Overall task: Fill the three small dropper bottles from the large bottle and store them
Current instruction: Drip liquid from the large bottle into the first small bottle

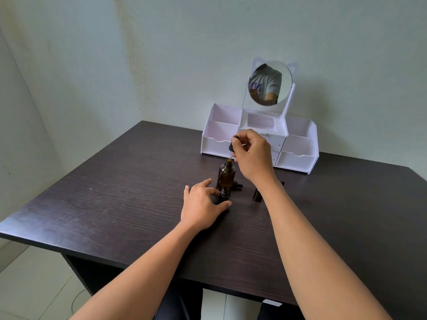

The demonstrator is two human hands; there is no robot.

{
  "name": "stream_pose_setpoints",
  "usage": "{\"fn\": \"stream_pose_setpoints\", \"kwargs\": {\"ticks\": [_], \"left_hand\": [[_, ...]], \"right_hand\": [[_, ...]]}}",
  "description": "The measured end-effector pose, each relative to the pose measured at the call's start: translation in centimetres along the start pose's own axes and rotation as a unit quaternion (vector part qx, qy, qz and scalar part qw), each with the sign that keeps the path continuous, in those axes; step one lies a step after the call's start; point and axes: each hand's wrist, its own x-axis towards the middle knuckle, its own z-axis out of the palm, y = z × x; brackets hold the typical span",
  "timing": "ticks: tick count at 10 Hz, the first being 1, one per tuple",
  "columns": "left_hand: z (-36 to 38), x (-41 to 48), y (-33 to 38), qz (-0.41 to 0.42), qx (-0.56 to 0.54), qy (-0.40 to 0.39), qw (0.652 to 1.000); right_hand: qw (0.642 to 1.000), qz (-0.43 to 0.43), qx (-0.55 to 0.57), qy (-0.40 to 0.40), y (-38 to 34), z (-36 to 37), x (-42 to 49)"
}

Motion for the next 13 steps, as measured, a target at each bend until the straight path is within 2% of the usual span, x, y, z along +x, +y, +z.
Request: {"fn": "stream_pose_setpoints", "kwargs": {"ticks": [8,11,13], "left_hand": [[-0.2,-0.1,0.1,0.001,-0.003,-0.001,1.0],[0.0,0.0,-0.1,0.003,-0.002,0.002,1.0],[0.1,0.0,-0.1,0.005,-0.007,0.006,1.0]], "right_hand": [[1.0,0.012,0.009,-0.003,0.8,0.3,0.2],[0.996,-0.019,-0.082,-0.017,1.8,0.5,0.4],[0.997,-0.016,-0.079,-0.022,1.7,0.5,0.3]]}}
